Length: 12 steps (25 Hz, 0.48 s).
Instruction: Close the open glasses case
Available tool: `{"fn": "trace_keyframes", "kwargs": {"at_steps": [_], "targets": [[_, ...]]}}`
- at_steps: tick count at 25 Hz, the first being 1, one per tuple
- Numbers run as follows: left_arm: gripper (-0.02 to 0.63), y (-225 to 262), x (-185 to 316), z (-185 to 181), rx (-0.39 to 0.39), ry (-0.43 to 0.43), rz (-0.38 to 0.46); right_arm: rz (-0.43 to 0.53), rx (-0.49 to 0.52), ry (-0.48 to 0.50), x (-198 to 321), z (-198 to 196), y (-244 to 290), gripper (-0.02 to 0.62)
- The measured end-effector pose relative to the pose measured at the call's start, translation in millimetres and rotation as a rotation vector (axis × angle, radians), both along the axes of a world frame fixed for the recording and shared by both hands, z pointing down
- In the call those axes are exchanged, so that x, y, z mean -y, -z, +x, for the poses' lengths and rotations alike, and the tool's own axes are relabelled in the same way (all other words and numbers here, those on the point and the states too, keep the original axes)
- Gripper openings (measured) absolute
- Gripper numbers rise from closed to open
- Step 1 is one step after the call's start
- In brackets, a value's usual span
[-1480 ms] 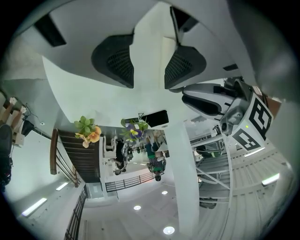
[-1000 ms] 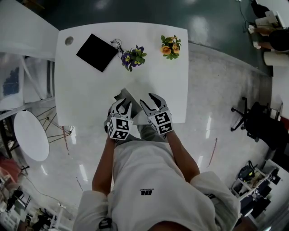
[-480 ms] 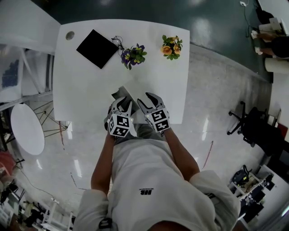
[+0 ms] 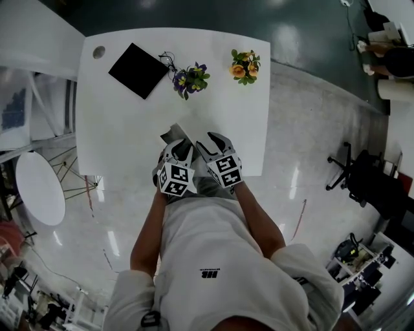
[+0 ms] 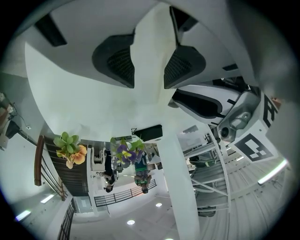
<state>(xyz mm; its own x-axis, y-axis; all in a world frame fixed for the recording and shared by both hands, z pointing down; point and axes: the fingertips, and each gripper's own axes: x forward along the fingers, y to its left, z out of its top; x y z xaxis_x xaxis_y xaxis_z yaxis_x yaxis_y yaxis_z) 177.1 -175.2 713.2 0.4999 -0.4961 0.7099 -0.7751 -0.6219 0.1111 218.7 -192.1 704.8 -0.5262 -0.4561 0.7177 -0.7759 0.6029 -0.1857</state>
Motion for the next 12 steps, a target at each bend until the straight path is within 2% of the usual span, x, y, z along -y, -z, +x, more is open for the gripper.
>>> {"fn": "trace_keyframes", "kwargs": {"at_steps": [12], "targets": [[0.104, 2.4, -7.4, -7.6, -0.032, -0.026, 0.005, 0.006, -0.006, -0.027, -9.1, -9.4, 4.4, 0.198]]}}
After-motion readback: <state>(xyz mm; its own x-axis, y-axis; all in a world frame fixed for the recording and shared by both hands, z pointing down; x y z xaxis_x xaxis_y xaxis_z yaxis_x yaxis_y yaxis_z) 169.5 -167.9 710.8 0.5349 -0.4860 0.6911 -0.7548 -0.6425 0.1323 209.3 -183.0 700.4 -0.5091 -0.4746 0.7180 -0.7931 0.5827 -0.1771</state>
